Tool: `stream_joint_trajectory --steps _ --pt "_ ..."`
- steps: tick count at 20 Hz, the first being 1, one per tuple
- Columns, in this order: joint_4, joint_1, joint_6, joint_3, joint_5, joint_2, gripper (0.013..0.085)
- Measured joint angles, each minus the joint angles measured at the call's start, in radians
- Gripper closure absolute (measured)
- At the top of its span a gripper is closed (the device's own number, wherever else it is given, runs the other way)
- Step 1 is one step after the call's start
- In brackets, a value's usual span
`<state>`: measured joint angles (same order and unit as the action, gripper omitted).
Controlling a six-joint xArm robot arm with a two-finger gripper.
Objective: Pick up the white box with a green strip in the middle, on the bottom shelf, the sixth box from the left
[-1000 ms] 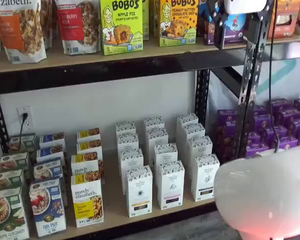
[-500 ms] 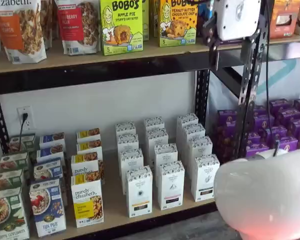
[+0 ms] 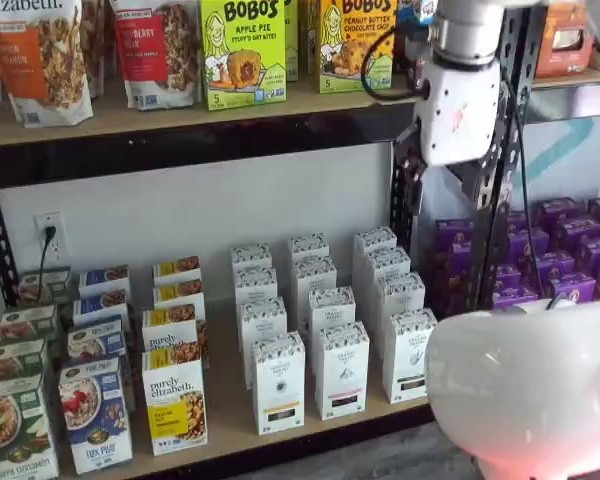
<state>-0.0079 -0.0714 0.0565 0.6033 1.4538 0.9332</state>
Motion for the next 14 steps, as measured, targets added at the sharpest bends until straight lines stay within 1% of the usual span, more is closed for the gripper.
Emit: stream_joint_trajectory --steps 5,9,11,12,14 --pt "0.004 -0.052 0.051 -0.123 -0.165 -0.03 0.013" --pt "0.004 -0.093 0.091 -0.203 -0.311 -0.082 0.013" --pt "-0.004 -0.107 0.1 -0.222 -0.36 -0.124 0.013" --pt "-0.003 -0.115 0.11 -0.224 -0.374 -0.152 0.013" --pt "-0.002 -0.131 0.126 -0.245 -0.433 -0.193 0.013"
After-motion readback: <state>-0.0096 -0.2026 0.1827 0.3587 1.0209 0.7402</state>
